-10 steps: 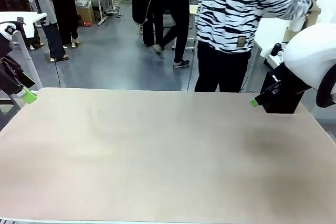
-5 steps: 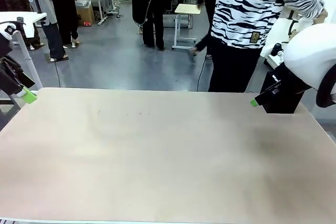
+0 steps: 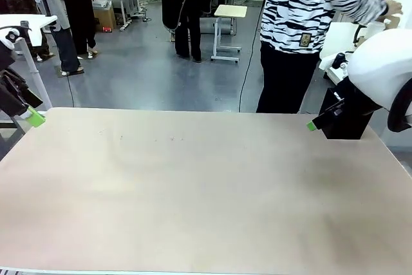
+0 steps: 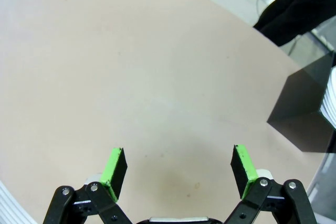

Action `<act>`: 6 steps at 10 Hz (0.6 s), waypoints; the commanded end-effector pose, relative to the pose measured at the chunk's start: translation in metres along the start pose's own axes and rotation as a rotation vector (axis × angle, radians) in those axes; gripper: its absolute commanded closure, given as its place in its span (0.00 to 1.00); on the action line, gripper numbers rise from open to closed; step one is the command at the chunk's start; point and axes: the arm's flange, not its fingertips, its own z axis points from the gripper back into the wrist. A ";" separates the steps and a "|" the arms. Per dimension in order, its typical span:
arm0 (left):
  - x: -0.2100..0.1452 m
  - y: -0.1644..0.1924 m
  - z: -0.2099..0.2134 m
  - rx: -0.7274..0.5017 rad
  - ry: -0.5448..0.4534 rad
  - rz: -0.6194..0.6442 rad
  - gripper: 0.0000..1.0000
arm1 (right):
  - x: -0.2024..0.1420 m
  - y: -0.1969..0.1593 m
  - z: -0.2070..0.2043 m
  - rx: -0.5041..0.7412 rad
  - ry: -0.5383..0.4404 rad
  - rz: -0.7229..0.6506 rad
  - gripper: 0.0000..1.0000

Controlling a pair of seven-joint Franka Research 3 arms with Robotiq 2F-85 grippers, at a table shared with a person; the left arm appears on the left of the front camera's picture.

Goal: Pour a drink into a cup and package it in a carrier.
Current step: Insert the held 600 ml Paper Cup into the Cup Carrier.

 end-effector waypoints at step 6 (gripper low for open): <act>0.002 -0.001 0.001 -0.013 -0.011 0.020 0.00 | -0.002 -0.002 -0.001 0.011 -0.007 0.019 0.00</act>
